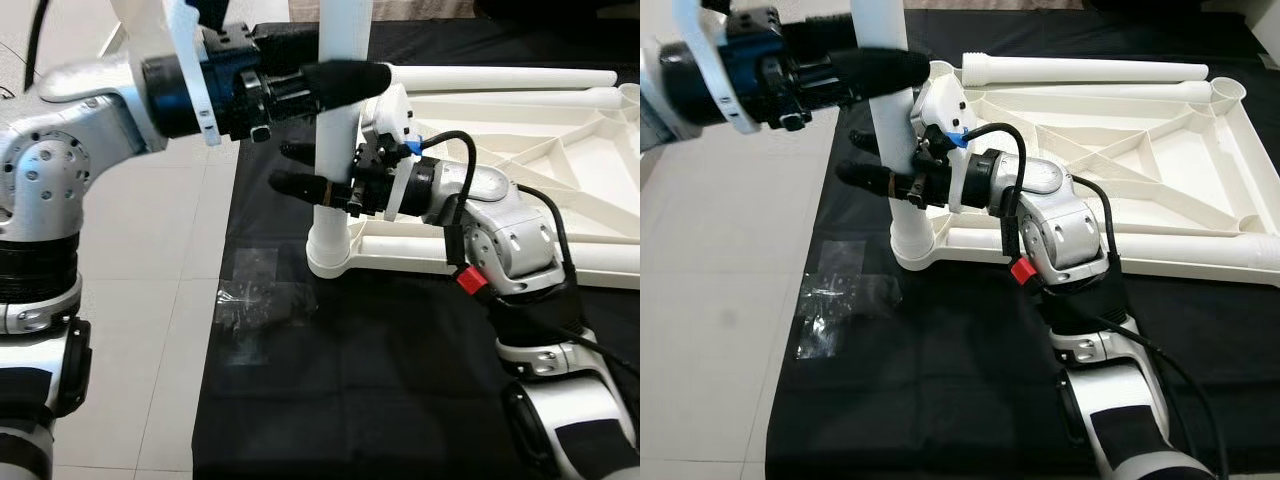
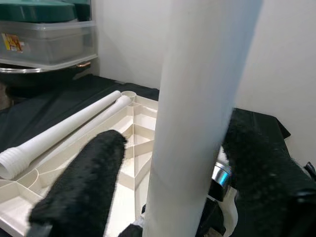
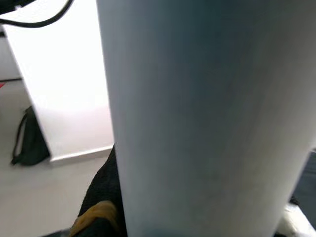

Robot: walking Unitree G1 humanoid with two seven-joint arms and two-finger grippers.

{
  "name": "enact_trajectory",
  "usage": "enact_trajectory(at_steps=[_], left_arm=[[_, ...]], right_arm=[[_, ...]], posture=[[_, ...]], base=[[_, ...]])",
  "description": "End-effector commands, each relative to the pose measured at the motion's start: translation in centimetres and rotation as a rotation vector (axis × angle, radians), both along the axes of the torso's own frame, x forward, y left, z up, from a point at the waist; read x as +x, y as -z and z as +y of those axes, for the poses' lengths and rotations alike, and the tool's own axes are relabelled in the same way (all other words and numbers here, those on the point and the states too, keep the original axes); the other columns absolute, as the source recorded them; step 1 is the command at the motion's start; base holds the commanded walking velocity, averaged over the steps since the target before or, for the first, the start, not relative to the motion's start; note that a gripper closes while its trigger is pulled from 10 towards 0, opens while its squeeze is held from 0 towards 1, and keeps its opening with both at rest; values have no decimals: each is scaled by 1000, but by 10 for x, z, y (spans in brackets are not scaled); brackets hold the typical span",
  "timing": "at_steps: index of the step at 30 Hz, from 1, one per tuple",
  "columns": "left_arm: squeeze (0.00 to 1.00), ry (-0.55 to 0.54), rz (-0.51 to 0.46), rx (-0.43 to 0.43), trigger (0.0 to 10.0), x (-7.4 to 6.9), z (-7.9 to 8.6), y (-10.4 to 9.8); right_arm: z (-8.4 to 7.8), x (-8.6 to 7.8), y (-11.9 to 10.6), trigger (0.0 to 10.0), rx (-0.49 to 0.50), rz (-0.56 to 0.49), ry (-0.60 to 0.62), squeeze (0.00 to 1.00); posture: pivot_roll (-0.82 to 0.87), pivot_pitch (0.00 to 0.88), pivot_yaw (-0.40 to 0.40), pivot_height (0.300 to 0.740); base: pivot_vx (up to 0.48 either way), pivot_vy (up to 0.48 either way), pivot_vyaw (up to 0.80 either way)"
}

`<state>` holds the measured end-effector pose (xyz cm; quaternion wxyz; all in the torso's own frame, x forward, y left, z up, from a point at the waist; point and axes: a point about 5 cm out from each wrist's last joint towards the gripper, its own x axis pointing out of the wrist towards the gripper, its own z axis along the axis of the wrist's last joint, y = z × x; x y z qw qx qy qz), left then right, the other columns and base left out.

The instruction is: Building children table

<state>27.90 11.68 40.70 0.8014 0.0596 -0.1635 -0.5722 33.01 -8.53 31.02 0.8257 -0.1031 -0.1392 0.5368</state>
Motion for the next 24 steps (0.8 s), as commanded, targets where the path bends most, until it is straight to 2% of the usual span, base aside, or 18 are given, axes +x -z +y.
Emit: enact_trajectory(at_steps=[1,3,4,6,7,8,9,11,14,16,17,21,24], left_arm=[[1000,4,-16,-6,10000,-3,2,-2],[1000,1,-22,-18,10000,-3,3,-4],[1000,-8,-28,-31,10000,-4,5,-7],[1000,-36,-37,-54,10000,-6,10,-10],[1000,-36,-37,-54,10000,-6,10,-10],[1000,-59,-37,-68,10000,-7,14,-10],[1000,-59,-37,-68,10000,-7,14,-10],[1000,-75,-36,-77,10000,-9,17,-10],[1000,-93,-30,-94,10000,-10,20,-8],[1000,-93,-30,-94,10000,-10,20,-8],[1000,-100,-19,-104,10000,-11,21,-4],[1000,-119,4,-121,10000,-14,22,7],[1000,-123,8,-123,10000,-14,22,8]], right_arm=[[-1,4,11,0,6,33,70,0],[-2,5,14,0,7,34,117,0],[-3,6,19,0,-20,30,183,0],[-5,9,34,0,-97,49,409,0],[-5,9,34,0,-97,49,409,0],[-6,7,48,0,-171,67,596,0],[-6,7,48,0,-171,67,596,0],[-8,2,60,0,-228,75,734,0],[1,-5,70,0,-213,103,730,0],[1,-5,70,0,-213,103,730,0],[3,-6,71,0,-181,111,748,0],[-3,-1,68,0,-79,155,831,0],[-3,-3,68,0,-64,173,856,0]], posture=[[81,305,35,740],[75,307,33,740],[73,308,32,740],[70,309,24,740],[70,309,24,740],[62,312,8,740],[62,312,8,740],[62,312,8,740],[62,314,1,740],[62,314,1,740],[62,312,-5,740],[55,305,-15,740],[54,305,-15,740]], base=[[0,0,0],[0,0,0],[0,0,0],[0,0,0],[0,0,0],[0,0,0],[0,0,0],[0,0,0],[0,0,0],[0,0,0],[0,0,0],[0,0,0],[0,0,0]])
